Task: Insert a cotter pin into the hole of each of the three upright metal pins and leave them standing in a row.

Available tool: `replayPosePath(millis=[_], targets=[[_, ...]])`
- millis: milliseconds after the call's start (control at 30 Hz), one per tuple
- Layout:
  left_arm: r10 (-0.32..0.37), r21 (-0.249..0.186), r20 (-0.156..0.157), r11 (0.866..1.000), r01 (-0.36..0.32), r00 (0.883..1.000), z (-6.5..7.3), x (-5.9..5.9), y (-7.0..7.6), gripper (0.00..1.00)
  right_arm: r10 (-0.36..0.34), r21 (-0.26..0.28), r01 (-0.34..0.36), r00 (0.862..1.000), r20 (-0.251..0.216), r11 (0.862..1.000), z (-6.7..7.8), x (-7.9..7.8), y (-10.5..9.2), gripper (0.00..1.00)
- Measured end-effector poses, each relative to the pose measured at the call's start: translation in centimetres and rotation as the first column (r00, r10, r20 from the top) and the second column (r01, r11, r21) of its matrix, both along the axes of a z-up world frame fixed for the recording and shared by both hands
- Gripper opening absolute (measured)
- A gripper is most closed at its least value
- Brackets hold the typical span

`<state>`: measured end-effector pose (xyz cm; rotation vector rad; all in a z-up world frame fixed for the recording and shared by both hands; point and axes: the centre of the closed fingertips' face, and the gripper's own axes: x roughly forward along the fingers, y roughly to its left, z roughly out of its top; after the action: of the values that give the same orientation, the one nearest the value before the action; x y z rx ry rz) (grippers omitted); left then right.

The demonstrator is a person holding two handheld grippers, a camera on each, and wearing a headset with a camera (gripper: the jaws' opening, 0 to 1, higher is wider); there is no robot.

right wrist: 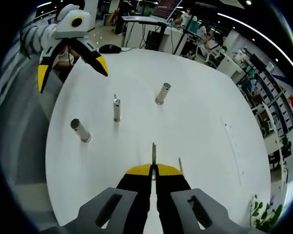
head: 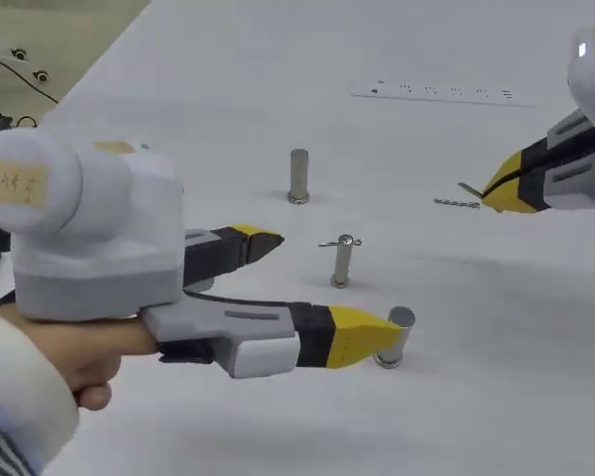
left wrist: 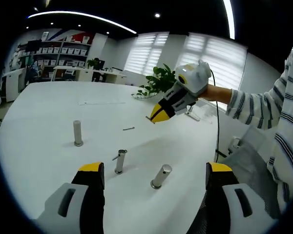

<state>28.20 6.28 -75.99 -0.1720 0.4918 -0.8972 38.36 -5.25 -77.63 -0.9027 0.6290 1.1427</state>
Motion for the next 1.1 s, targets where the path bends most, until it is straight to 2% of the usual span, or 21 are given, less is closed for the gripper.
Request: replayPosePath(millis=[200, 400, 533, 733, 900, 1000, 1033, 1100], targets=[[-0.023, -0.017, 0.002, 1.0, 0.023, 1.0, 0.6, 0.7, -1.0, 0.83, 0.015, 0.055, -0.017, 0.999, 0.04, 0.998, 1.3, -1.2, 1.0, 0.02], [-0.022, -0.059, -0.019, 0.998, 0.021, 1.0, 1.2, 1.4, -1.8, 0.79, 0.021, 0.104, -0.027, 0.998, 0.062, 0.994, 2.4, -2.3, 1.9, 0.02], [-0.025, -0.07, -0.045, 0.997, 0.022, 0.999, 1.3, 1.7, -2.3, 0.78, 0.03, 0.125, -0.039, 0.997, 0.071, 0.991, 2.6, -3.4, 2.3, 0.02], [-0.046, -0.085, -0.061, 0.996, 0.041, 0.997, 1.4, 1.7, -3.4, 0.76, 0.059, 0.136, -0.069, 0.996, 0.071, 0.988, 2.5, -5.1, 3.1, 0.02], [-0.055, -0.109, -0.077, 0.993, 0.047, 0.995, 1.5, 1.6, -4.1, 0.69, 0.068, 0.165, -0.079, 0.995, 0.073, 0.983, 2.4, -6.0, 3.7, 0.02], [-0.061, -0.168, -0.114, 0.985, 0.041, 0.992, 2.1, 1.8, -4.7, 0.63, 0.08, 0.165, -0.092, 0.994, 0.081, 0.982, 2.3, -6.7, 3.9, 0.02], [-0.063, -0.181, -0.122, 0.983, 0.04, 0.991, 2.2, 1.8, -4.8, 0.61, 0.082, 0.164, -0.095, 0.993, 0.083, 0.982, 2.3, -6.7, 3.9, 0.02], [-0.073, -0.191, -0.113, 0.98, 0.05, 0.991, 2.5, 1.9, -5.0, 0.5, 0.097, 0.167, -0.11, 0.991, 0.089, 0.98, 2.3, -7.1, 4.2, 0.02]])
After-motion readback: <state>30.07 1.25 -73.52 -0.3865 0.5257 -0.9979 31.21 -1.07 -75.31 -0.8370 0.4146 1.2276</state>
